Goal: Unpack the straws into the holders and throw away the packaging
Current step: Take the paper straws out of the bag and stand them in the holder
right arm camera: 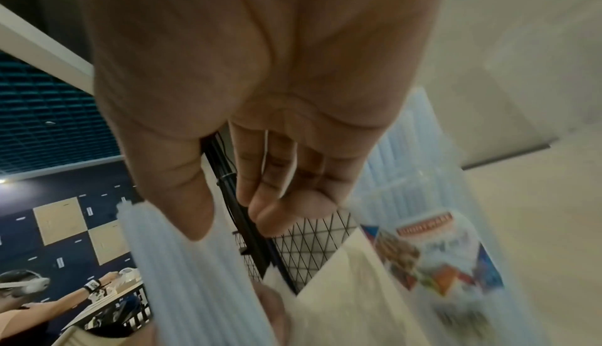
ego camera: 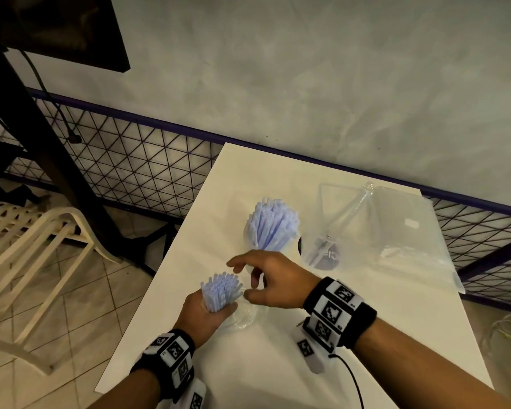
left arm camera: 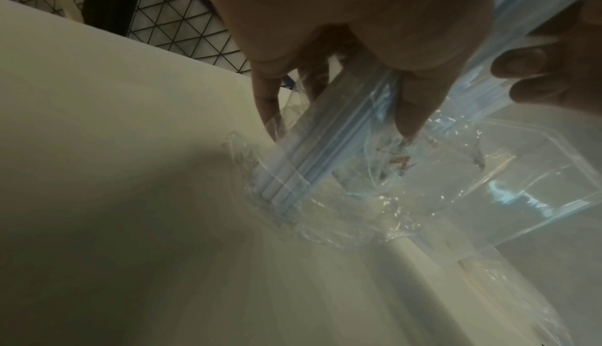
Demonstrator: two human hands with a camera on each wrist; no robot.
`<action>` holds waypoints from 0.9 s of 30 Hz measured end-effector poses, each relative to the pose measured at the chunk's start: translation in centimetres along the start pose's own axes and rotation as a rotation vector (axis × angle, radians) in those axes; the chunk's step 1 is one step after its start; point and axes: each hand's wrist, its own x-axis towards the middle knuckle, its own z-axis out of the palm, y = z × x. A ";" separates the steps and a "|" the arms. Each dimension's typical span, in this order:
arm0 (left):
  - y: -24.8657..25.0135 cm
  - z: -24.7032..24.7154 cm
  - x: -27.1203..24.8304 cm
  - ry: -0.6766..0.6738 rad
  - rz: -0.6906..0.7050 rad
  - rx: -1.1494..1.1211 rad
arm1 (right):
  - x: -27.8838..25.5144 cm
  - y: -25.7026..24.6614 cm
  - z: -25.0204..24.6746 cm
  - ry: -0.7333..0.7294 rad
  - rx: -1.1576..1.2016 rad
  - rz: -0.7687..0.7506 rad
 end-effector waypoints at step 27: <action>0.1 0.0 0.4 0.008 -0.014 0.084 | -0.1 2.1 5.0 0.334 0.275 0.062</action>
